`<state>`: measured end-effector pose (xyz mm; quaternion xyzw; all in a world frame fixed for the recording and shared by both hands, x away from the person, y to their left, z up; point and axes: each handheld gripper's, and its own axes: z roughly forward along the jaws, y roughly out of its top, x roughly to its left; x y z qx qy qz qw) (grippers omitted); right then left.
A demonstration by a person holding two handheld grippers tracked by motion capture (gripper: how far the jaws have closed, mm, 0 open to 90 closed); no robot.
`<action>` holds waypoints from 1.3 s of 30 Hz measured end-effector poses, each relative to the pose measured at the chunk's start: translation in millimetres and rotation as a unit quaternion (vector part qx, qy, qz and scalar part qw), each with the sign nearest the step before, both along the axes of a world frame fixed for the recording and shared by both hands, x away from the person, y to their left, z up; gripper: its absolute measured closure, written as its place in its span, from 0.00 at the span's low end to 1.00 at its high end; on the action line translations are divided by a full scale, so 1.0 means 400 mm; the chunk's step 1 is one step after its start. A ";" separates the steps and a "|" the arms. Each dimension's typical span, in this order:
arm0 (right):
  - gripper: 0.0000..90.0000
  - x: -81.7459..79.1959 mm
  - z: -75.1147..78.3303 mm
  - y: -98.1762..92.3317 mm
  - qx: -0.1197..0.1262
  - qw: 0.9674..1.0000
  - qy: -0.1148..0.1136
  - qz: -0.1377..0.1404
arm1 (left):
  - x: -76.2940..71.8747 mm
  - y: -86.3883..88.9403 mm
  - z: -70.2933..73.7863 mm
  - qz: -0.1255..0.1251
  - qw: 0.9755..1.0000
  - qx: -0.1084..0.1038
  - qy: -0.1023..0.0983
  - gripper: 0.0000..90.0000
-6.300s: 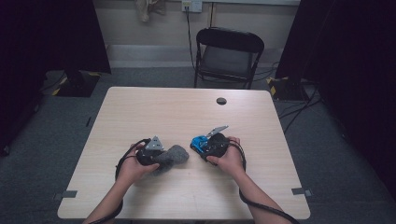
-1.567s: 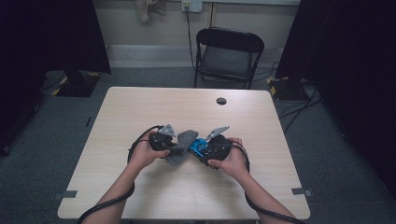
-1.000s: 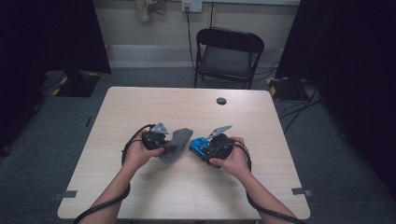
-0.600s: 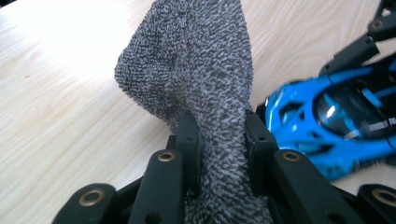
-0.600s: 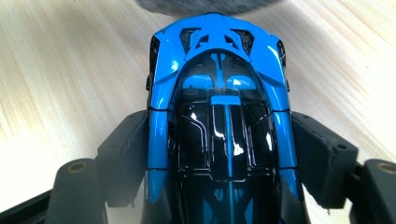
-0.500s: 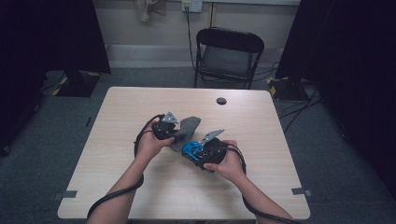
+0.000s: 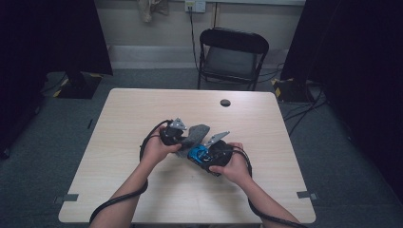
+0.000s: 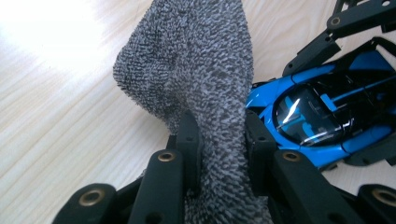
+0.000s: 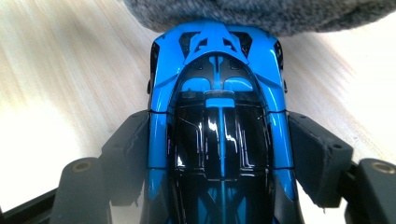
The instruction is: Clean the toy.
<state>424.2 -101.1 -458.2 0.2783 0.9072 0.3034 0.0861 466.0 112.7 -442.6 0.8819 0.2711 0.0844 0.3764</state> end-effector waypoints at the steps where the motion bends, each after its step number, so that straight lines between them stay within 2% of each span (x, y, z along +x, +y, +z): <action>1: 0.32 0.000 -0.002 0.000 -0.001 1.000 0.000 -0.001 | 0.000 0.003 -0.001 0.000 1.000 -0.004 0.004 0.81; 3: 0.32 0.003 -0.008 -0.001 -0.003 1.000 0.005 -0.005 | -0.001 0.006 -0.004 0.001 1.000 -0.003 0.004 0.81; 6: 0.32 0.008 -0.013 -0.007 0.001 1.000 0.006 -0.009 | -0.001 0.014 -0.008 0.005 1.000 0.010 0.000 0.81; 12: 0.32 0.013 -0.004 -0.019 -0.006 1.000 0.000 -0.017 | -0.008 0.033 -0.015 -0.001 1.000 0.012 0.014 0.81; 16: 0.32 0.021 0.009 -0.030 -0.002 1.000 -0.001 -0.026 | -0.018 0.043 -0.019 -0.005 1.000 0.010 0.016 0.81; 22: 0.32 0.032 0.018 -0.042 -0.005 0.999 -0.001 -0.039 | -0.040 0.051 -0.023 -0.025 0.999 0.016 0.020 0.81; 28: 0.32 0.039 0.019 -0.052 -0.003 0.999 0.001 -0.048 | -0.053 0.066 -0.018 -0.038 0.999 0.007 0.035 0.81; 29: 0.32 0.040 0.019 -0.052 -0.001 0.999 0.002 -0.049 | -0.052 0.071 -0.017 -0.033 0.999 0.000 0.037 0.81; 31: 0.32 0.040 0.018 -0.055 -0.001 0.999 0.001 -0.049 | -0.048 0.083 -0.014 -0.023 0.999 0.002 0.034 0.81; 36: 0.32 0.033 0.021 -0.053 0.001 0.999 0.002 -0.042 | -0.023 0.097 -0.013 0.034 0.999 0.013 0.012 0.81; 39: 0.32 0.022 0.026 -0.037 0.002 1.000 0.000 -0.028 | -0.003 0.081 -0.015 0.040 0.999 0.015 0.005 0.81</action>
